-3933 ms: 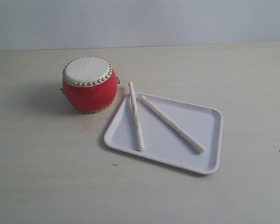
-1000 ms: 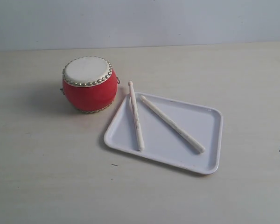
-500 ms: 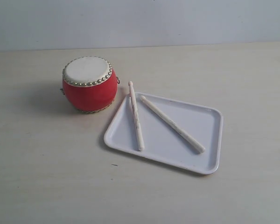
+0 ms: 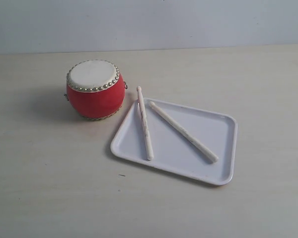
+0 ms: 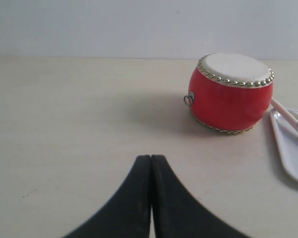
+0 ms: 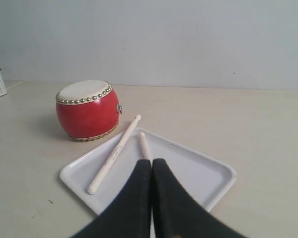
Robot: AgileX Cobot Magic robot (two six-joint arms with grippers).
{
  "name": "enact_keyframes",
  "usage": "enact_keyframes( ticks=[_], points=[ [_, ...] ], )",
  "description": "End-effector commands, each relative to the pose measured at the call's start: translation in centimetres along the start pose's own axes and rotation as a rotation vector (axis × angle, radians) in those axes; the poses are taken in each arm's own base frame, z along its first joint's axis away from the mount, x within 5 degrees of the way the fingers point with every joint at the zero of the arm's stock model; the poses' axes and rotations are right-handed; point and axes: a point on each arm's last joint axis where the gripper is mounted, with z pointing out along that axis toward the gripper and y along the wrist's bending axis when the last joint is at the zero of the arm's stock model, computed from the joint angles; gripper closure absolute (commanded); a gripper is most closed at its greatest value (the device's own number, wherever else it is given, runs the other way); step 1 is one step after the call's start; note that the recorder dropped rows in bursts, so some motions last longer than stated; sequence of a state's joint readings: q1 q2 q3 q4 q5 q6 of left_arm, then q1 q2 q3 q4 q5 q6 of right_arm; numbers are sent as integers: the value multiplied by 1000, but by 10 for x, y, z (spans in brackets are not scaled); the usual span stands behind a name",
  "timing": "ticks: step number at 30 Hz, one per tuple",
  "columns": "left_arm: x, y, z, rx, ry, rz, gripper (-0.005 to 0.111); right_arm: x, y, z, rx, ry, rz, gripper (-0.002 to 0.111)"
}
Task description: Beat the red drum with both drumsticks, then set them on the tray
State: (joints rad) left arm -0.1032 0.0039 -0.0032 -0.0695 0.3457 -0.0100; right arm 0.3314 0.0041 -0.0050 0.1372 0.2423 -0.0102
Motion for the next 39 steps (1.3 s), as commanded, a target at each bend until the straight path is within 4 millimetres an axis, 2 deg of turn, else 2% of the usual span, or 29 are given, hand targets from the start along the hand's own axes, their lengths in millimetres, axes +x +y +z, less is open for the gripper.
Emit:
enact_keyframes(
  ticks=[1, 39],
  points=[
    [1, 0, 0, 0, -5, -4, 107, 1, -3, 0, 28, -2, -20, 108],
    [1, 0, 0, -1, -3, -4, 107, 5, -2, 0, 31, 43, -18, 108]
  ],
)
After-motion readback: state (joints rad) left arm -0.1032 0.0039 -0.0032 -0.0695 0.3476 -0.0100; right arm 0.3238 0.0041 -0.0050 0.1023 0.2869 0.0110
